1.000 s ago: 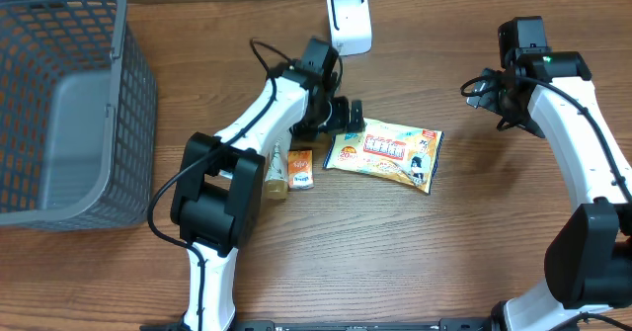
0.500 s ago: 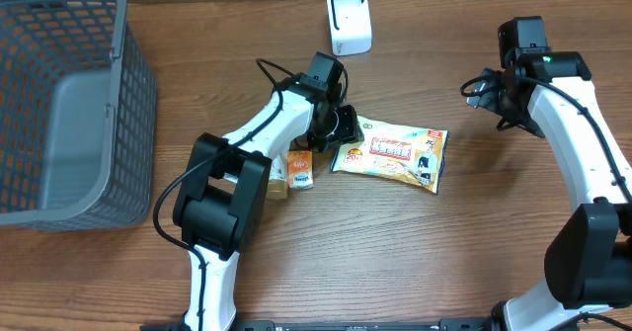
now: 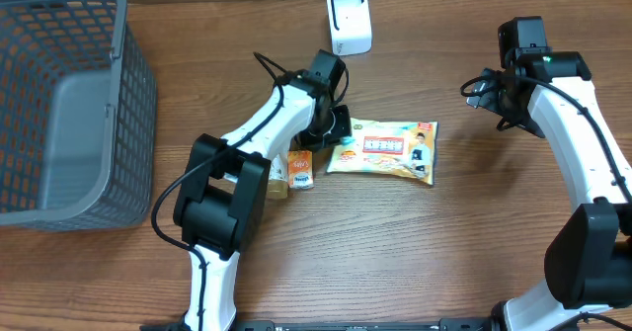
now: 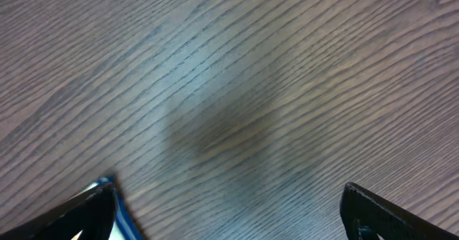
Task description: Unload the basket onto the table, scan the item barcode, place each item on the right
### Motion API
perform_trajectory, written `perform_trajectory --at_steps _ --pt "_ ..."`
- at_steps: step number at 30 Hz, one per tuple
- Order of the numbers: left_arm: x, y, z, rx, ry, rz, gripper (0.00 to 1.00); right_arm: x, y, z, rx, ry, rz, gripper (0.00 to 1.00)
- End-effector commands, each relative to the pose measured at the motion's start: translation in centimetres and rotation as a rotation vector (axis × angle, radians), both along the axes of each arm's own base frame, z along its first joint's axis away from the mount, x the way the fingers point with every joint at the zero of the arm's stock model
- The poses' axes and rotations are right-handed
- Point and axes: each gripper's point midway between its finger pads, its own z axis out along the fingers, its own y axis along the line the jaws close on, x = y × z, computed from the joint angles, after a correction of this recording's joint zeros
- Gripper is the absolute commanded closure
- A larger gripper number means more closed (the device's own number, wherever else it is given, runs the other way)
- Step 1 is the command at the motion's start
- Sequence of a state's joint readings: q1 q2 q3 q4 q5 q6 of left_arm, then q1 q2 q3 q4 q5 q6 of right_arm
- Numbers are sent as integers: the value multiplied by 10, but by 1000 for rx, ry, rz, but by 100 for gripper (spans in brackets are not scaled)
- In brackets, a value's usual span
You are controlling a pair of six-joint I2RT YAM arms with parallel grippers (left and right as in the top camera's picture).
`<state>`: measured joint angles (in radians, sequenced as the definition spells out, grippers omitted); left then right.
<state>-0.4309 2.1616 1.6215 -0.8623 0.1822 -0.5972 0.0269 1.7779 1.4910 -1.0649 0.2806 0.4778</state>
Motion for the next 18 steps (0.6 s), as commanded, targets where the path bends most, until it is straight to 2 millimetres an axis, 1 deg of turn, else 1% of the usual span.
perform_trajectory --at_steps 1,3,4,7,8,10,11,13,14,15,16,17,18 --pt "45 45 72 233 -232 82 96 2 -3 2 -13 -9 -7 0" --pt "53 55 102 297 -309 56 96 2 -3 2 -13 -9 -7 0" --pt "56 59 120 330 -355 42 96 2 -3 2 -13 -10 -7 0" --pt "60 70 164 403 -463 24 96 2 -3 2 -13 -9 -7 0" --pt "60 72 174 414 -487 19 96 2 -3 2 -13 -9 -7 0" --pt "57 70 185 403 -509 5 96 2 -3 2 -13 -9 -7 0" --pt "54 68 185 383 -498 0 96 2 -3 2 -13 -9 -7 0" --pt "45 58 176 317 -445 -18 96 2 -3 2 -13 -9 -7 0" --pt "42 53 169 280 -410 -29 86 2 -3 2 -13 -10 -7 0" --pt "38 48 162 240 -378 -42 64 2 -3 2 -13 -9 -7 0" --pt "35 43 155 202 -347 -54 35 2 -3 2 -13 -10 -7 0" --pt "33 38 147 166 -312 -64 10 2 -3 2 -13 -10 -7 0" --pt "31 35 142 142 -284 -70 1 2 -3 2 -13 -9 -7 0"
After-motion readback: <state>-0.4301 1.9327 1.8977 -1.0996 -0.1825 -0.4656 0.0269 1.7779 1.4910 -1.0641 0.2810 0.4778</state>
